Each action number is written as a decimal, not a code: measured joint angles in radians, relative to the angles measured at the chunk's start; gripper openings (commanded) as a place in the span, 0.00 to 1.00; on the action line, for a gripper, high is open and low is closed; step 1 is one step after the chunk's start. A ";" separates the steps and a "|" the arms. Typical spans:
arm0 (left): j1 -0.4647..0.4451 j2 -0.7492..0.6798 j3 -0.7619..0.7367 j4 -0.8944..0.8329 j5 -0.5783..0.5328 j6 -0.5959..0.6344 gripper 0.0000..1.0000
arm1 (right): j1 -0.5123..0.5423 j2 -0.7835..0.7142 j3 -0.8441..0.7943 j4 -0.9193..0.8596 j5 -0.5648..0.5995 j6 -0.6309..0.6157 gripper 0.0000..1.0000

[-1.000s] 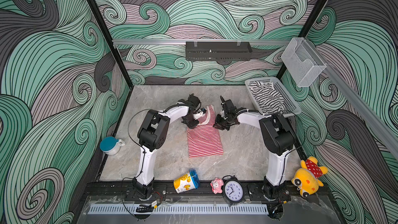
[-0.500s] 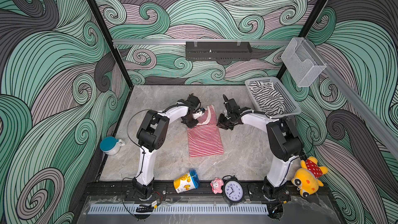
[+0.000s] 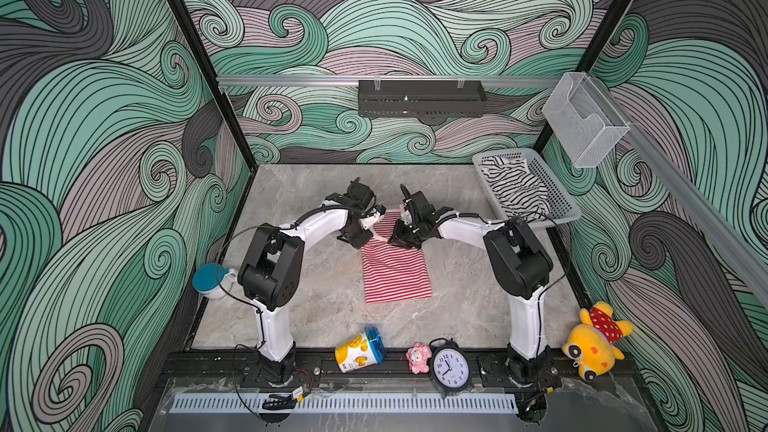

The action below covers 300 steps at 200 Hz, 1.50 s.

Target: Fold and stack the tank tops

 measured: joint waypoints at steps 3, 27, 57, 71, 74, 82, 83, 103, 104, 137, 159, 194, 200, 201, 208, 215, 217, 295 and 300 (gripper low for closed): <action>0.001 0.000 -0.003 0.001 0.000 0.000 0.29 | 0.000 0.006 0.001 0.004 -0.003 0.003 0.19; 0.003 0.012 -0.005 0.010 0.001 0.000 0.29 | -0.005 0.022 0.002 0.019 -0.025 0.018 0.19; 0.003 0.047 0.003 0.019 0.009 -0.001 0.29 | -0.015 0.022 -0.001 0.015 -0.021 0.021 0.19; 0.004 0.064 0.011 0.018 0.018 -0.002 0.29 | -0.027 0.018 -0.014 0.015 -0.014 0.020 0.19; 0.004 0.068 0.015 0.017 0.021 -0.002 0.29 | -0.030 0.018 -0.019 0.017 -0.014 0.021 0.19; 0.004 0.076 0.024 0.018 0.027 -0.002 0.29 | -0.039 0.012 -0.031 0.022 -0.017 0.020 0.19; 0.004 0.078 0.026 0.018 0.028 -0.002 0.29 | -0.040 0.012 -0.032 0.022 -0.017 0.020 0.19; 0.004 0.101 0.054 0.017 0.035 -0.002 0.29 | -0.058 -0.012 -0.062 0.020 -0.006 0.019 0.19; 0.004 0.102 0.055 0.018 0.035 -0.002 0.29 | -0.060 -0.014 -0.063 0.019 -0.005 0.018 0.19; 0.004 0.167 0.103 0.016 0.035 -0.002 0.29 | -0.072 -0.029 -0.077 0.010 0.017 0.011 0.19; 0.004 0.190 0.103 0.011 0.035 -0.002 0.29 | -0.073 -0.035 -0.087 0.014 0.019 0.009 0.20; 0.004 0.195 0.103 0.011 0.024 -0.005 0.29 | -0.073 -0.059 -0.111 0.034 0.012 -0.006 0.29; 0.004 0.194 0.100 0.013 0.020 -0.006 0.29 | -0.073 -0.075 -0.123 0.031 0.013 -0.008 0.32; 0.004 0.194 0.099 0.015 0.019 -0.006 0.29 | -0.073 -0.079 -0.126 0.032 0.013 -0.010 0.33; 0.004 0.187 0.089 0.024 0.012 -0.008 0.30 | -0.072 -0.103 -0.143 0.025 0.015 -0.016 0.37; 0.004 0.175 0.071 0.032 0.004 -0.010 0.30 | -0.072 -0.132 -0.158 0.019 0.017 -0.018 0.40; 0.004 0.170 0.063 0.036 0.000 -0.011 0.30 | -0.072 -0.140 -0.163 0.018 0.018 -0.019 0.41; -0.014 -0.198 -0.217 0.096 -0.035 -0.010 0.41 | -0.059 -0.631 -0.534 -0.017 0.056 0.049 0.54; -0.022 -0.220 -0.237 0.103 -0.033 -0.006 0.42 | -0.053 -0.661 -0.573 -0.015 0.058 0.069 0.55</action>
